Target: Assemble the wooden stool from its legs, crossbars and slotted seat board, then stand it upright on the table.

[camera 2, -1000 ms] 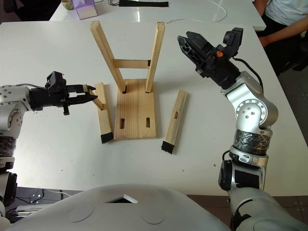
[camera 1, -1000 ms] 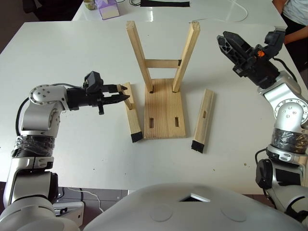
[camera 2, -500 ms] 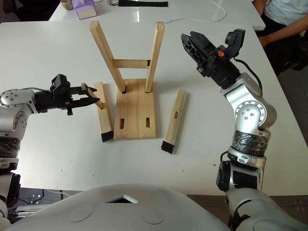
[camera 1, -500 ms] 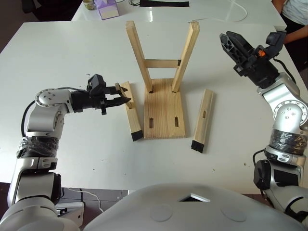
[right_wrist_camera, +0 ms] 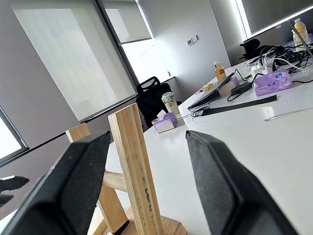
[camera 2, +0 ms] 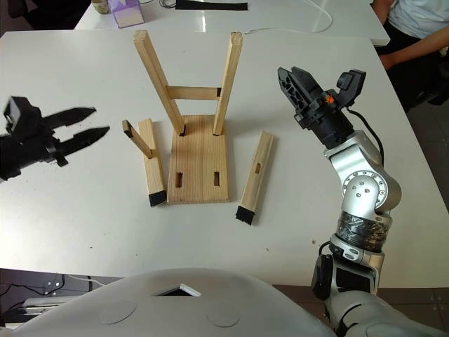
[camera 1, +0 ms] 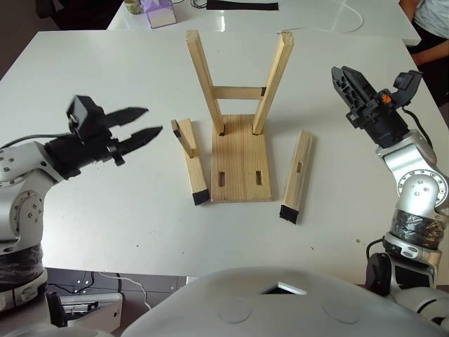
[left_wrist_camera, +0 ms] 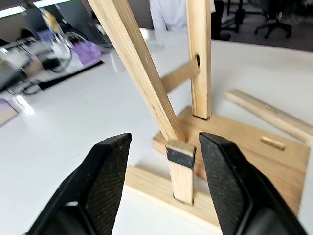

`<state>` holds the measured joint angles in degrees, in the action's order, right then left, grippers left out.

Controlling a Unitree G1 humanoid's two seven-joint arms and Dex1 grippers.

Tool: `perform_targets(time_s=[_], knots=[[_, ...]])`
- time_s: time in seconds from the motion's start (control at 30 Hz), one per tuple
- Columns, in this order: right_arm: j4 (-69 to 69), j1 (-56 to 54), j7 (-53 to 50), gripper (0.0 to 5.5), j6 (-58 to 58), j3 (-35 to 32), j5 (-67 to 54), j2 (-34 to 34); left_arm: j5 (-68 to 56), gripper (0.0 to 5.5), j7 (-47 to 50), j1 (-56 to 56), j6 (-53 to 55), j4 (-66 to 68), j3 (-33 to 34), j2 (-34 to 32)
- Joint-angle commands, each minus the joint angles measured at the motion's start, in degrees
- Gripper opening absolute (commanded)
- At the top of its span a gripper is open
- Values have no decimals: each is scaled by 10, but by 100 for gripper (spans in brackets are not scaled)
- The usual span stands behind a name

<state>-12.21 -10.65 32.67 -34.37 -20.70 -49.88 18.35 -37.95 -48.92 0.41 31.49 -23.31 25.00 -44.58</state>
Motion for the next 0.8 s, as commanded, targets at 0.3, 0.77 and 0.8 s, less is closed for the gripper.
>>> perform_targets(time_s=[0.3,0.77,0.8], knots=[[15,-42,-15,282,-9,20,-11,-7,105,257,513,-90,31,-73,-137,367],[1,-26,-31,282,-5,28,-23,-10,128,257,582,-78,85,-131,-180,400],[4,-28,-32,282,-2,31,-21,-13,138,257,576,-70,74,-98,-190,402]])
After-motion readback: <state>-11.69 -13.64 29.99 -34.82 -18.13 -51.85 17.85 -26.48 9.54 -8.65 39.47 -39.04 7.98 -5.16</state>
